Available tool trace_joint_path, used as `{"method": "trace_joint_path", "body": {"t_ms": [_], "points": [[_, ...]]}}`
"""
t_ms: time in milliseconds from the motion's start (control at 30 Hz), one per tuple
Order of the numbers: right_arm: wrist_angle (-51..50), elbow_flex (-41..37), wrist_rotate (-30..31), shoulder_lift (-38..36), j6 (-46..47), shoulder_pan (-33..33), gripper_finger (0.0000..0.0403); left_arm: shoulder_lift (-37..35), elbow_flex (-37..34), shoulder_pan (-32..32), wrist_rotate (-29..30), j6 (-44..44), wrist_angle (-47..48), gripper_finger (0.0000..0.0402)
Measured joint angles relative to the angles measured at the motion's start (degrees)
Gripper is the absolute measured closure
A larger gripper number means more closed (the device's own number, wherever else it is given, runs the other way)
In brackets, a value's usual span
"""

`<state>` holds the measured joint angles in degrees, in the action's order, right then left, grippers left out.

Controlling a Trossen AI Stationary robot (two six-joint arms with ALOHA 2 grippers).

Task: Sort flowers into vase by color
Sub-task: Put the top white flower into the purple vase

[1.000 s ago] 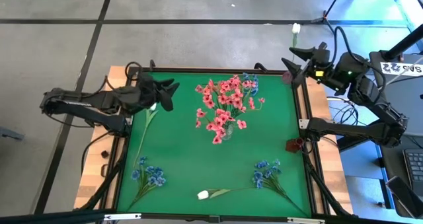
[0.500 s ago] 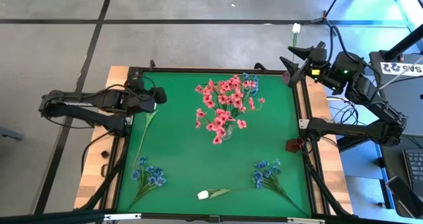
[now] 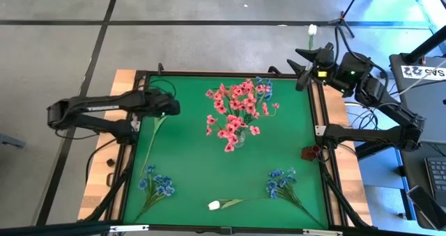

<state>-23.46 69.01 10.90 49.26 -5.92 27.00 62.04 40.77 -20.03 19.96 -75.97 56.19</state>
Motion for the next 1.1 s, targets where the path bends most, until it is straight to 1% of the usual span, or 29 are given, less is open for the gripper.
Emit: {"method": "trace_joint_path", "body": {"t_ms": [100,267,467,700,800,867,1000,1100], "points": [[-1.16,0.0,-0.59,0.4,2.06,0.0,0.0166,3.58,0.0,-2.95,-3.46,1.94,2.01,0.0219],[-3.61,0.0,-1.49,0.5,4.64,0.0,0.0166,9.88,0.0,-6.62,-7.24,5.6,3.35,0.0213],[-4.49,0.0,-1.48,0.08,5.8,0.01,0.0166,16.86,0.0,-9.69,-8.74,8.86,3.77,0.0212],[-7.14,0.0,-1.49,-0.12,5.76,0.0,0.0166,22.13,-0.02,-11.42,-9.67,13.37,2.23,0.0219],[-8.19,0.0,-1.49,-0.14,5.73,0.0,0.0166,23.58,-0.01,-12.34,-11.78,14.95,1.01,0.024],[-8.47,0.0,-1.49,-0.14,5.73,0.0,0.0166,24.09,0.04,-12.42,-12.19,15.1,0.81,0.0262],[-8.49,0.0,-1.51,-0.91,5.71,0.0,0.0166,24.22,0.07,-12.11,-11.9,15.52,0.46,0.0323],[-8.16,0.0,-1.51,-2.28,5.55,0.0,0.0166,23.88,0.13,-10.98,-10.17,15.57,0.87,0.0372]]}}
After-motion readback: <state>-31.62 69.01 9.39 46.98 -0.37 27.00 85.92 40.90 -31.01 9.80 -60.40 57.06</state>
